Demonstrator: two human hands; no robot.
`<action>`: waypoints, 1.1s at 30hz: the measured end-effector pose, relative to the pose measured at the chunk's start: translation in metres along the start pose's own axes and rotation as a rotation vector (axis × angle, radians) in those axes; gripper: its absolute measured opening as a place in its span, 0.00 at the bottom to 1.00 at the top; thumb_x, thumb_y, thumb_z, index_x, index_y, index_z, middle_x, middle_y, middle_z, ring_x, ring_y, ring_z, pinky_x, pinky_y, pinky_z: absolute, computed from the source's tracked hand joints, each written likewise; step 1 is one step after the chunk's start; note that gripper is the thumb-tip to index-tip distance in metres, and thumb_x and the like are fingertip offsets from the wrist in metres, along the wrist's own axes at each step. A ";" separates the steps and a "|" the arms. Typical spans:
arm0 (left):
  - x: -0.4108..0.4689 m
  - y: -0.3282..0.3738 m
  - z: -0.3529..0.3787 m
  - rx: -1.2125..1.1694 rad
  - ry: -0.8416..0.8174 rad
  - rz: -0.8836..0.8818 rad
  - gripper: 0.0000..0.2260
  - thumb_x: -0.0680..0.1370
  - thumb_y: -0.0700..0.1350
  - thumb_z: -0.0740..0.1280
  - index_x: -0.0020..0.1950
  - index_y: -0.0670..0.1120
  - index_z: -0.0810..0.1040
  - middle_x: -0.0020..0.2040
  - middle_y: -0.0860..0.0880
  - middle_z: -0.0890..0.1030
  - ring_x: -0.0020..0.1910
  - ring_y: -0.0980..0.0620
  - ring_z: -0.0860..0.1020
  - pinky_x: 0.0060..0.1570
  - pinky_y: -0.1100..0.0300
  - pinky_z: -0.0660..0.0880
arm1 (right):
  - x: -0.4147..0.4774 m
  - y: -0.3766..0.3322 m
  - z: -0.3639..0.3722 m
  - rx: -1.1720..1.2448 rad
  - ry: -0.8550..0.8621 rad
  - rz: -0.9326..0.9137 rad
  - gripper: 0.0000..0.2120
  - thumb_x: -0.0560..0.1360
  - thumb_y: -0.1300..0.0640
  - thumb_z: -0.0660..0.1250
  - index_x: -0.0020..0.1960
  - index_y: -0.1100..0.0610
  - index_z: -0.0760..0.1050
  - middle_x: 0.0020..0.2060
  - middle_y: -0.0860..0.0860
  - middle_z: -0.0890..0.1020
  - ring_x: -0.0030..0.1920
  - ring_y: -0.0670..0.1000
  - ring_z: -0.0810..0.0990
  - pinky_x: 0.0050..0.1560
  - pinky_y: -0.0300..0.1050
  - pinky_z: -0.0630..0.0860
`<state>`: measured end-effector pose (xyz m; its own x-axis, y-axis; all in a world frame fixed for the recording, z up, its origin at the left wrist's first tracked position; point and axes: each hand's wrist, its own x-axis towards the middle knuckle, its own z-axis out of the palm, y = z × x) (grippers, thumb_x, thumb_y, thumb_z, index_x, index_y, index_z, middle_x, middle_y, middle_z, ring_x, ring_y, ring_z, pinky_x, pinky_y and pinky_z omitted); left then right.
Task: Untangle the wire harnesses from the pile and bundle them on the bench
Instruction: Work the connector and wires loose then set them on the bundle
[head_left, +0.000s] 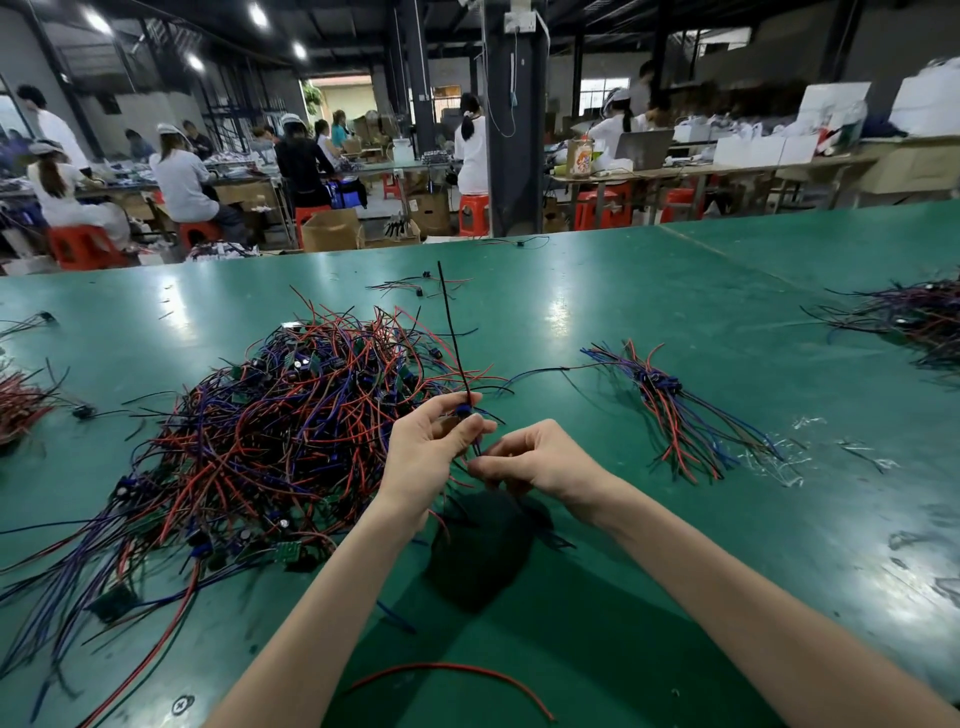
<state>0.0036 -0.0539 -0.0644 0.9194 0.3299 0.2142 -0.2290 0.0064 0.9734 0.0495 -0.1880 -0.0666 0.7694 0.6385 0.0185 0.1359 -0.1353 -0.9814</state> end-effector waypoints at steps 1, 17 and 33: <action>0.000 0.000 0.000 0.001 0.002 0.004 0.09 0.76 0.33 0.66 0.54 0.41 0.77 0.36 0.50 0.84 0.36 0.59 0.81 0.46 0.67 0.77 | 0.000 0.000 -0.001 -0.009 0.002 -0.003 0.08 0.71 0.61 0.73 0.33 0.58 0.80 0.23 0.48 0.77 0.22 0.42 0.68 0.26 0.33 0.64; 0.001 0.006 -0.009 -0.132 -0.038 -0.167 0.09 0.72 0.31 0.69 0.51 0.39 0.78 0.40 0.39 0.81 0.32 0.52 0.80 0.37 0.62 0.80 | -0.003 0.002 0.004 -0.029 -0.031 0.001 0.09 0.73 0.63 0.71 0.34 0.58 0.77 0.27 0.53 0.75 0.22 0.44 0.68 0.25 0.35 0.65; 0.003 0.011 -0.010 -0.225 0.059 -0.149 0.08 0.71 0.29 0.69 0.48 0.37 0.78 0.35 0.43 0.81 0.30 0.50 0.79 0.35 0.61 0.80 | 0.000 0.002 -0.019 -0.200 -0.191 0.151 0.09 0.73 0.59 0.71 0.36 0.59 0.76 0.27 0.50 0.80 0.23 0.43 0.70 0.22 0.34 0.65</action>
<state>0.0009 -0.0436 -0.0539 0.9295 0.3641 0.0582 -0.1637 0.2660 0.9500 0.0619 -0.2027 -0.0651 0.6616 0.7282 -0.1791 0.1639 -0.3735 -0.9130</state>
